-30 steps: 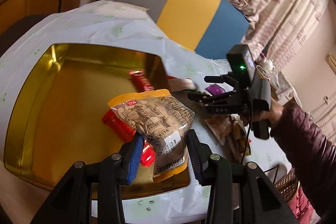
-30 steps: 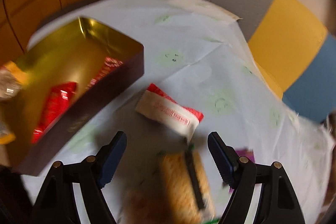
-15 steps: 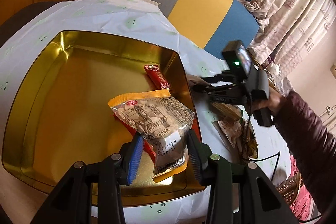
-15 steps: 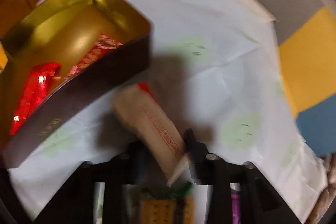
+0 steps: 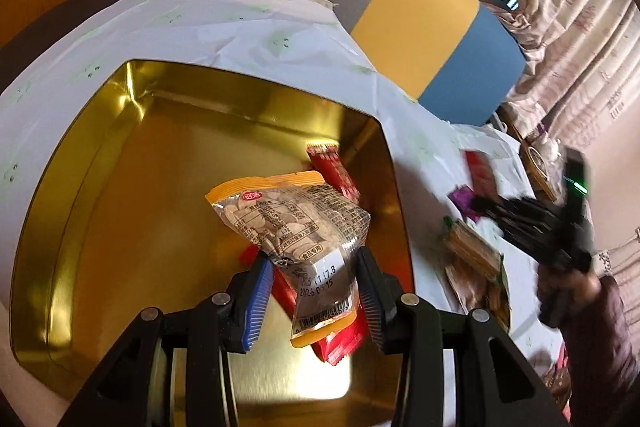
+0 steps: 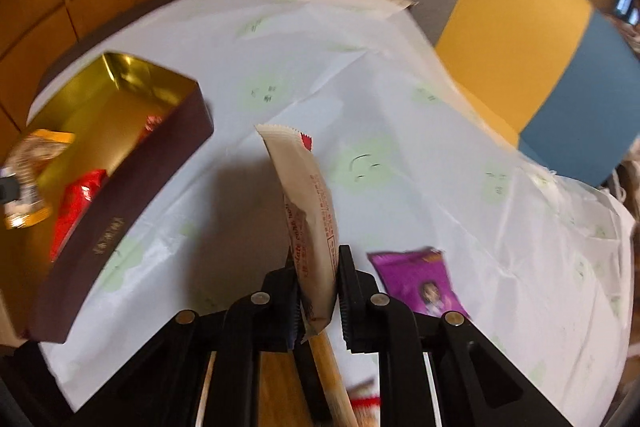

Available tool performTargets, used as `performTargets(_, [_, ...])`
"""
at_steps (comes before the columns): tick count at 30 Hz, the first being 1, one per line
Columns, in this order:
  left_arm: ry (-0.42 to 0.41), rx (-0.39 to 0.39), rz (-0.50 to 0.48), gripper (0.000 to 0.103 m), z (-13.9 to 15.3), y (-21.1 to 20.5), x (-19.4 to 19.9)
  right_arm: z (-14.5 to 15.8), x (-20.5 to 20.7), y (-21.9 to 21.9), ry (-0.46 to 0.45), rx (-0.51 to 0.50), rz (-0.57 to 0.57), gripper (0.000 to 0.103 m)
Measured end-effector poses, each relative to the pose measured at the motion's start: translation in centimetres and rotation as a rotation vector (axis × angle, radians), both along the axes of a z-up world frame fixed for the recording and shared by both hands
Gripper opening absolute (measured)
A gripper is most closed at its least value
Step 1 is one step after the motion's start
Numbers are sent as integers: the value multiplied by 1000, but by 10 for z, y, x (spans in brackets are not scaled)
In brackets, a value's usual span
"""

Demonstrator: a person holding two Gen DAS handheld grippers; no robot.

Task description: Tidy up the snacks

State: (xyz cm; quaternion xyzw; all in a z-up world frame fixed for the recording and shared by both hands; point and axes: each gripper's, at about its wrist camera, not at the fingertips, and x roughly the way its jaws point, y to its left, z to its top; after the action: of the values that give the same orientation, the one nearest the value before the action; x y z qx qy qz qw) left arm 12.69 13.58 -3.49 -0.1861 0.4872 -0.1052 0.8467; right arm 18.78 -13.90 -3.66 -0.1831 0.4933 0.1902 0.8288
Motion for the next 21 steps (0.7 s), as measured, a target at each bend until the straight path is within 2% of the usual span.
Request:
performTargets(4, [16,28,14,42,-8,-3,24,24,-26,-14,-13,81,-22,16])
performTargets(9, [39,66,10,42,-20,-8,49,36,-62,-28,62,239,-38,16])
performTargets(14, [73,89,8,49,-33,-18,68,14,-107,-30,206,381,-44,16])
performTargets(18, [64,103,-3,51,-29,-26,67,-14,-136,-22,287,399,-58,16])
performTargets(21, [39,101,-6,55,-23,-26,58,-33,-141,-21,339,409,-90,17])
